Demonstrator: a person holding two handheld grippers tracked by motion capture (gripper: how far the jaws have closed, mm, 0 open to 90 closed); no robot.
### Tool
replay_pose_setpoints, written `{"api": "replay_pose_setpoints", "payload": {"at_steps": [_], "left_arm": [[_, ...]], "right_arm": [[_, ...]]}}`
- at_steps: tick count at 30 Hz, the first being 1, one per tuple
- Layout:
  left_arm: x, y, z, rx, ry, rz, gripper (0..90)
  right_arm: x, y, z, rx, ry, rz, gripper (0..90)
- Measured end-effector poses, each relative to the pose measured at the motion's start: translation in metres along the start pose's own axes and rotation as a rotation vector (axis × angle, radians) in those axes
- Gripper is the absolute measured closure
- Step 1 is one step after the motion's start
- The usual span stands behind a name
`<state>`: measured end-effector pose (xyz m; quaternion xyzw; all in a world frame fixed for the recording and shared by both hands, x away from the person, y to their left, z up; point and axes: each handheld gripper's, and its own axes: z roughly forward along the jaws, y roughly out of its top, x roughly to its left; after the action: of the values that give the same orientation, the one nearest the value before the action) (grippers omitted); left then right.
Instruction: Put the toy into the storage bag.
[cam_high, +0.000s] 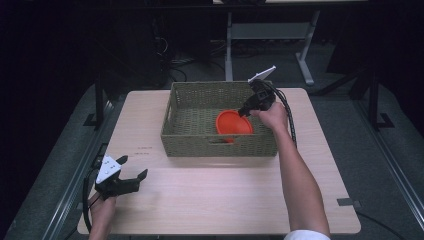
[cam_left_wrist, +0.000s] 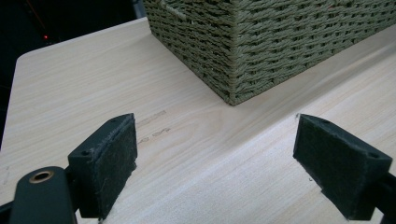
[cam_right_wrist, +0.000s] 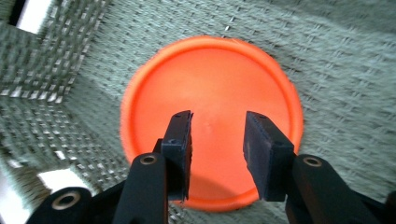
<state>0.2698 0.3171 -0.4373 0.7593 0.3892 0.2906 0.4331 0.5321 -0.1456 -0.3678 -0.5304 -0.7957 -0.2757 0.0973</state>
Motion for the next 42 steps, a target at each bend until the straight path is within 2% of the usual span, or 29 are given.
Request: {"api": "replay_pose_setpoints", "payload": {"at_steps": [3, 5, 7, 9, 12, 16, 19, 27, 32, 34, 36, 39, 42], "left_arm": [[0.000, 0.000, 0.000, 0.001, -0.003, 0.001, 13.0], [-0.001, 0.000, 0.001, 0.002, -0.007, 0.001, 13.0], [-0.001, 0.000, 0.002, 0.003, -0.007, 0.003, 13.0], [-0.001, 0.000, 0.002, 0.003, -0.005, 0.002, 13.0], [-0.001, 0.000, 0.001, 0.000, -0.006, -0.001, 13.0], [-0.001, 0.000, 0.001, 0.000, -0.005, -0.004, 13.0], [-0.003, 0.001, 0.001, 0.000, -0.006, 0.013, 13.0], [-0.002, 0.000, 0.000, 0.002, -0.006, 0.000, 13.0], [-0.002, 0.000, 0.000, 0.005, -0.006, 0.001, 13.0], [-0.002, 0.000, 0.000, 0.006, -0.004, 0.000, 13.0], [-0.002, 0.000, -0.001, 0.005, -0.001, 0.005, 13.0], [-0.002, 0.000, -0.001, 0.004, 0.001, 0.004, 13.0], [-0.002, 0.000, -0.001, 0.004, -0.001, 0.003, 13.0]], "right_arm": [[0.002, -0.003, -0.003, -0.014, 0.009, -0.012, 58.8], [0.003, -0.005, -0.008, -0.049, 0.048, 0.004, 56.9], [0.004, -0.006, -0.010, -0.061, 0.060, -0.004, 56.6], [0.007, -0.008, -0.013, -0.062, 0.074, -0.019, 52.7], [0.007, -0.011, -0.016, -0.071, 0.102, -0.015, 48.6], [0.010, -0.014, -0.018, -0.063, 0.097, -0.013, 40.8], [0.013, -0.014, -0.020, -0.070, 0.110, -0.015, 36.5], [0.015, -0.015, -0.022, -0.076, 0.140, -0.024, 34.1], [0.016, -0.015, -0.021, -0.062, 0.146, -0.031, 32.0], [0.017, -0.016, -0.023, -0.066, 0.146, -0.027, 30.4], [0.018, -0.017, -0.025, -0.074, 0.165, -0.023, 28.3], [0.021, -0.018, -0.030, -0.076, 0.174, -0.036, 26.3], [0.022, -0.019, -0.033, -0.103, 0.181, -0.043, 28.7]]}}
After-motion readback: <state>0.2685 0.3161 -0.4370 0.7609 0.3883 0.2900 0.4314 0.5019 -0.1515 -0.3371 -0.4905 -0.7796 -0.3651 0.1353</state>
